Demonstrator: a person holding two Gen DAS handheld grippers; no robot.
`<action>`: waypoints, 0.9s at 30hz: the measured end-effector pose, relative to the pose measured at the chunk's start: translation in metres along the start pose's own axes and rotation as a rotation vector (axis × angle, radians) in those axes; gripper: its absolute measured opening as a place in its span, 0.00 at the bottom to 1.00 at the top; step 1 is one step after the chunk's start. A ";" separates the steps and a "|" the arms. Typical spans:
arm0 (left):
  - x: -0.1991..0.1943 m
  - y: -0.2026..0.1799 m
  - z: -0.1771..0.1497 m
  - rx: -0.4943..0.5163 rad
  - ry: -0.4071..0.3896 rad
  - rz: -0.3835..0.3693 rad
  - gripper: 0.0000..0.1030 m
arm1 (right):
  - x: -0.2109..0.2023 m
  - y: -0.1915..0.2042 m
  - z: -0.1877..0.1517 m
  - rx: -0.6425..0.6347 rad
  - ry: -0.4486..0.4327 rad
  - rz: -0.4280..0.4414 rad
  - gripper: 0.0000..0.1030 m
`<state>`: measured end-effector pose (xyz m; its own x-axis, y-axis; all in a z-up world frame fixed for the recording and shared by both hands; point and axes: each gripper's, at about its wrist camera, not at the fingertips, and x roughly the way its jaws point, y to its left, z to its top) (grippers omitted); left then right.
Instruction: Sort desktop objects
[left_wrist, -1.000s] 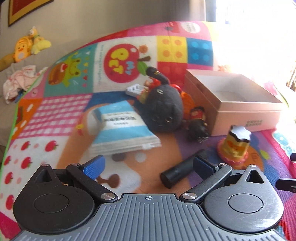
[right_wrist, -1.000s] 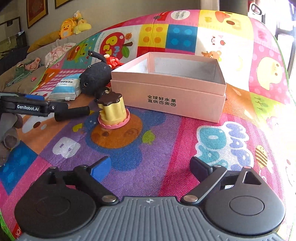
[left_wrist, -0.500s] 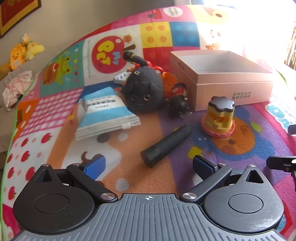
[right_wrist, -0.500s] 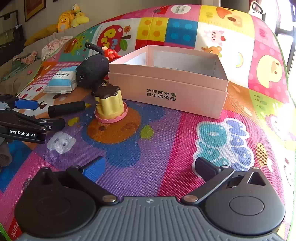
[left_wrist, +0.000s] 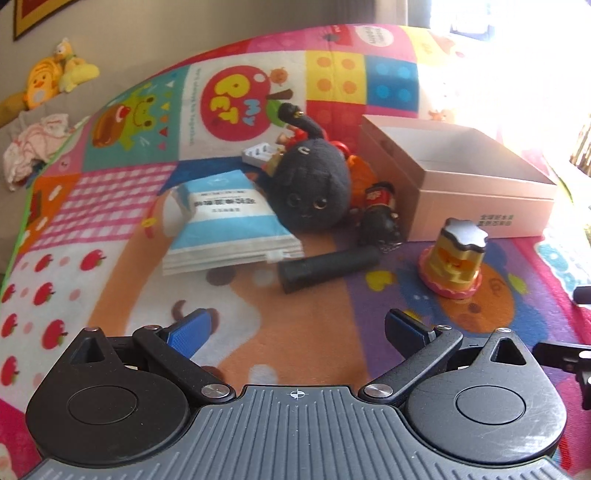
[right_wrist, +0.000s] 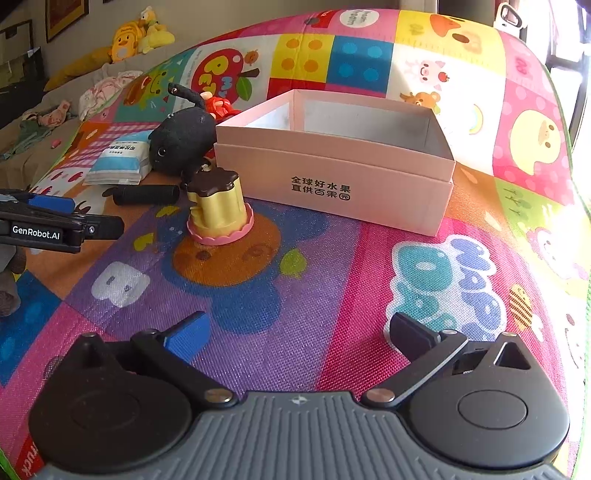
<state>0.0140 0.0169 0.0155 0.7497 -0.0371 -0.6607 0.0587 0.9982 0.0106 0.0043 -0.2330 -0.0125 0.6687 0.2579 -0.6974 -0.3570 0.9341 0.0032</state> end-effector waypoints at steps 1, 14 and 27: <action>0.004 -0.006 0.001 0.009 -0.006 0.000 1.00 | 0.000 0.000 0.000 0.000 -0.001 -0.001 1.00; 0.048 -0.025 0.033 -0.073 0.020 0.068 0.79 | 0.001 0.000 0.000 0.000 -0.002 0.000 1.00; -0.010 -0.009 -0.015 0.043 0.020 -0.070 0.80 | 0.003 0.003 0.005 -0.010 0.003 0.000 1.00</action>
<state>-0.0036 0.0094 0.0103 0.7298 -0.1052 -0.6755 0.1393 0.9902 -0.0037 0.0084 -0.2284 -0.0113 0.6667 0.2576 -0.6994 -0.3641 0.9314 -0.0040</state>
